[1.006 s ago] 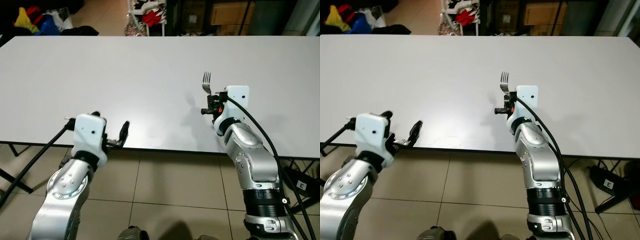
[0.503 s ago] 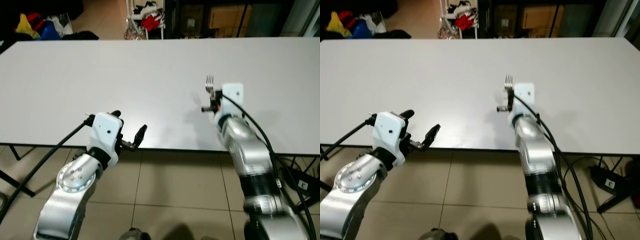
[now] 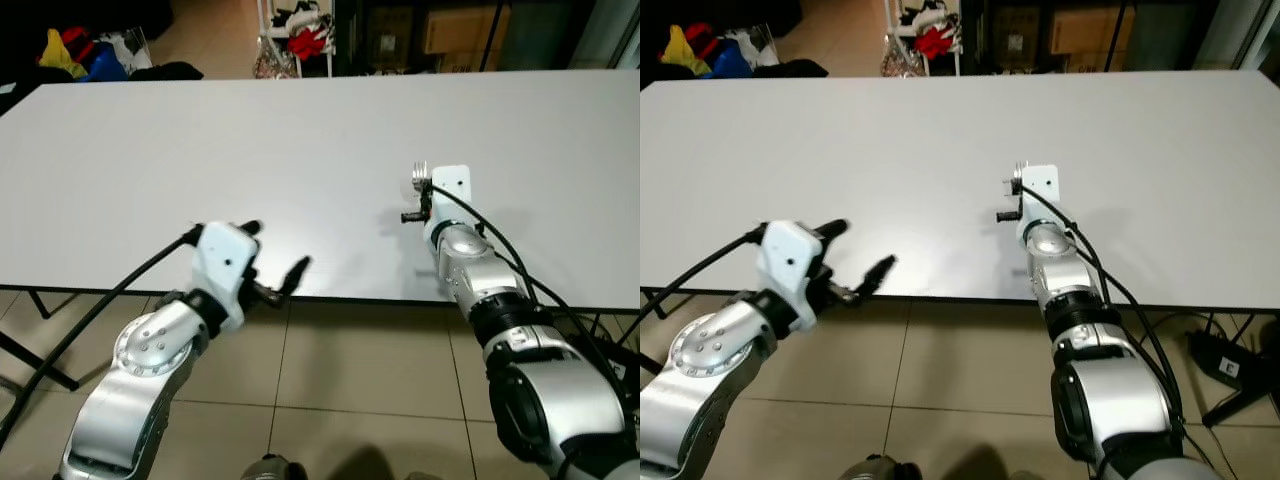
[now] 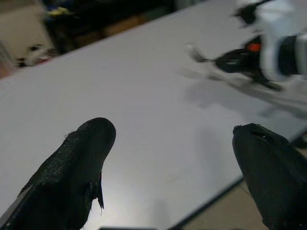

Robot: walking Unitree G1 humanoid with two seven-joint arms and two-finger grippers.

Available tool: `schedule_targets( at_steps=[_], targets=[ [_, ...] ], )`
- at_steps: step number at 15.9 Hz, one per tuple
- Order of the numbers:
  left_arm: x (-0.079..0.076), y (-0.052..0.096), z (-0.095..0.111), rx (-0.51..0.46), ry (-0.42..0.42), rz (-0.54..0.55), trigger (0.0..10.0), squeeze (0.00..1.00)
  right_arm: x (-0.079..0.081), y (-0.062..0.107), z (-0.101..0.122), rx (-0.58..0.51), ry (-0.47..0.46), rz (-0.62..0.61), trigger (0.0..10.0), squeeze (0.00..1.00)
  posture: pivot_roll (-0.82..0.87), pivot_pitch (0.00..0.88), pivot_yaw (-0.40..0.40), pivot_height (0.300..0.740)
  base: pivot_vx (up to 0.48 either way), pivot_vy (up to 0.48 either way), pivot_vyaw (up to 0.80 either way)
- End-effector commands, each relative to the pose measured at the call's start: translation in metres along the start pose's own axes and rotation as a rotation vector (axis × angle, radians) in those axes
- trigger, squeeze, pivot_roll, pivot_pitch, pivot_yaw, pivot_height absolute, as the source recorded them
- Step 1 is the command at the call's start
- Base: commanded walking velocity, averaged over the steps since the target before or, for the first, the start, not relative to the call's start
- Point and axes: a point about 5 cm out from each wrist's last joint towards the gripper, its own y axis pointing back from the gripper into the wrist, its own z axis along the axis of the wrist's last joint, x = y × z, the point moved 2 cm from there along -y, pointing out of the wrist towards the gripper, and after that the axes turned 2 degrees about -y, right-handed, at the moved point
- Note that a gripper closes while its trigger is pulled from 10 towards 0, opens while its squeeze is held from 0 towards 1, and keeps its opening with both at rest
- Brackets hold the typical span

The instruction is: Setting the table

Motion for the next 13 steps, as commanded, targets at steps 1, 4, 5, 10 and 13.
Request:
schedule_targets(
  at_steps=[1,4,5,10,13],
  targets=[
    [-0.003,0.002,-0.001,0.017,-0.006,-0.039,10.0,0.0,-0.003,-0.002,0.007,-0.018,0.004,-0.02,10.0,0.0,-0.04,0.125,0.107,0.74,0.0,0.0,0.0],
    [-0.005,0.005,-0.004,0.032,-0.001,-0.052,10.0,0.0,-0.007,-0.003,0.005,-0.013,-0.03,-0.024,10.0,0.0,-0.04,0.144,0.105,0.74,0.0,0.0,0.0],
    [-0.006,0.005,-0.004,0.033,0.006,-0.055,10.0,0.0,-0.007,-0.003,0.0,-0.004,-0.029,-0.019,10.0,0.0,-0.04,0.145,0.105,0.74,0.0,0.0,0.0],
    [-0.019,0.013,-0.009,0.069,0.044,-0.158,10.0,0.0,-0.012,-0.003,-0.014,0.044,-0.041,-0.029,10.0,0.0,-0.03,0.144,0.101,0.74,0.0,0.0,0.0],
    [-0.019,0.012,-0.009,0.072,0.048,-0.159,10.0,0.0,-0.012,-0.003,-0.016,0.053,-0.053,-0.029,10.0,0.0,-0.03,0.138,0.098,0.74,0.0,0.0,0.0]
  ],
)
